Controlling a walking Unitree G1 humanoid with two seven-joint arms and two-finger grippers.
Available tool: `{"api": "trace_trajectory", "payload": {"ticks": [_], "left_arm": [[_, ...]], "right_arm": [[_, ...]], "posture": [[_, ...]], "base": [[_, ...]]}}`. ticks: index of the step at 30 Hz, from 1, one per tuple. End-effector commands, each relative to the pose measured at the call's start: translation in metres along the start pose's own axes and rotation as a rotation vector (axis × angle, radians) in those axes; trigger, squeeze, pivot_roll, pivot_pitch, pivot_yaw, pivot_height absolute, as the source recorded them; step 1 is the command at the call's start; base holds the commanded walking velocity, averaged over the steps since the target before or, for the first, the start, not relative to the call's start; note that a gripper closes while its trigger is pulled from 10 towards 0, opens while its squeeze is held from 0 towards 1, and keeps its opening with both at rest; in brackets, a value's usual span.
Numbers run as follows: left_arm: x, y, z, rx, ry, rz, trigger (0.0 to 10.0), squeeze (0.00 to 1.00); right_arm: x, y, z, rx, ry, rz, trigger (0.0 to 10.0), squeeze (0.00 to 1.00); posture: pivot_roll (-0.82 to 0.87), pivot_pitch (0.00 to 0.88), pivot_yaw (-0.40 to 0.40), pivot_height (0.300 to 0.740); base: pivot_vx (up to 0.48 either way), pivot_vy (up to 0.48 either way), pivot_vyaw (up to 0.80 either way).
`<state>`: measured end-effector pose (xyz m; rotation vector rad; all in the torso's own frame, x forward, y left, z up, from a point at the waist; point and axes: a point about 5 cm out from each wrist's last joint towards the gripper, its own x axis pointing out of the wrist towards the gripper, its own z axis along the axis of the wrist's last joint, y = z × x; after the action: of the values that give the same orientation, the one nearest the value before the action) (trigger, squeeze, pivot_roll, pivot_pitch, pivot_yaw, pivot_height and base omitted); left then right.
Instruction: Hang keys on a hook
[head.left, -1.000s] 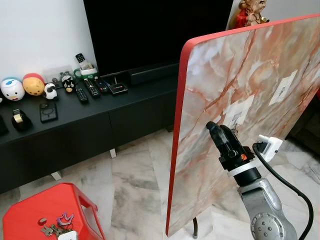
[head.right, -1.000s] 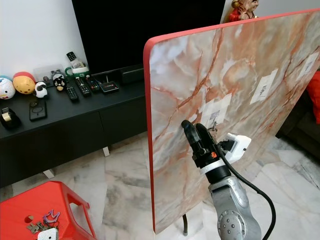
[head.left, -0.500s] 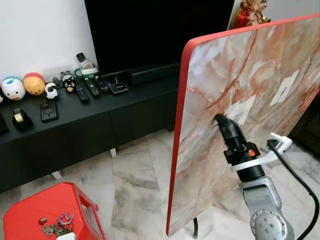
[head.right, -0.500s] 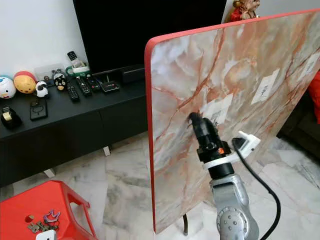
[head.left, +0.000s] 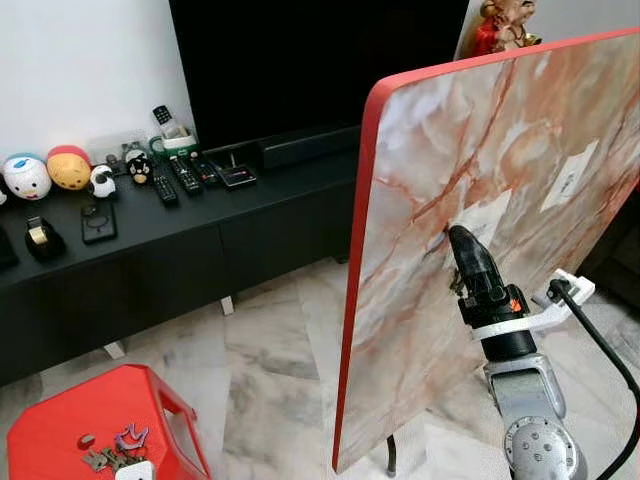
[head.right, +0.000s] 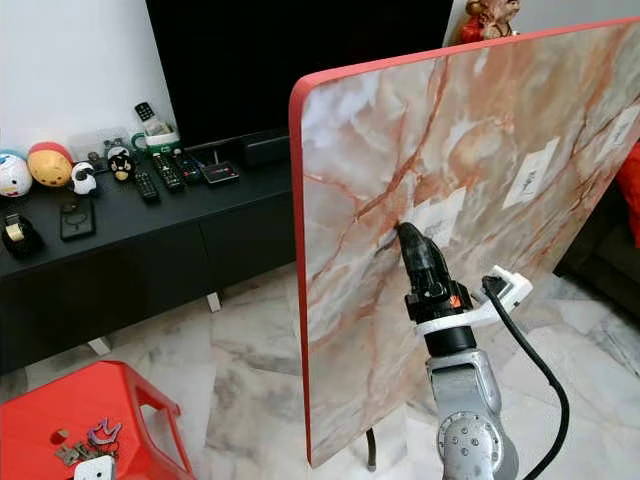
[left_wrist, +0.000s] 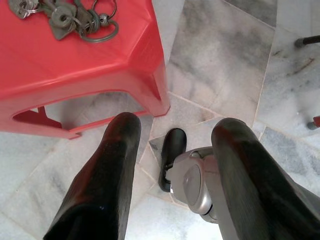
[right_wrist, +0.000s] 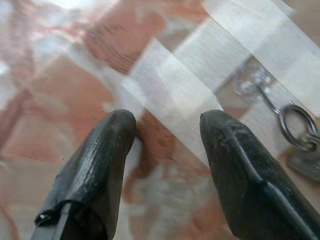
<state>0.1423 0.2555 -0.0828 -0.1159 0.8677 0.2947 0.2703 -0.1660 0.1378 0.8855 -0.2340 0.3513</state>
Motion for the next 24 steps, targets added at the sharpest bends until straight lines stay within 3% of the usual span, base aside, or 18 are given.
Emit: {"api": "trace_trajectory", "payload": {"ticks": [1,24], "left_arm": [[0.001,-0.006,-0.001,0.015,0.015,-0.013,10.0,0.0],[0.008,-0.056,0.014,0.057,-0.049,-0.072,10.0,0.0]], "right_arm": [[0.003,-0.001,0.0,-0.011,0.0,0.004,10.0,0.0],[0.01,-0.006,-0.005,-0.029,0.017,0.015,10.0,0.0]], "posture": [[0.01,0.0,-0.058,0.74],[0.02,0.0,-0.061,0.74]], "base": [[0.0,0.0,0.0],[0.0,0.0,0.0]]}}
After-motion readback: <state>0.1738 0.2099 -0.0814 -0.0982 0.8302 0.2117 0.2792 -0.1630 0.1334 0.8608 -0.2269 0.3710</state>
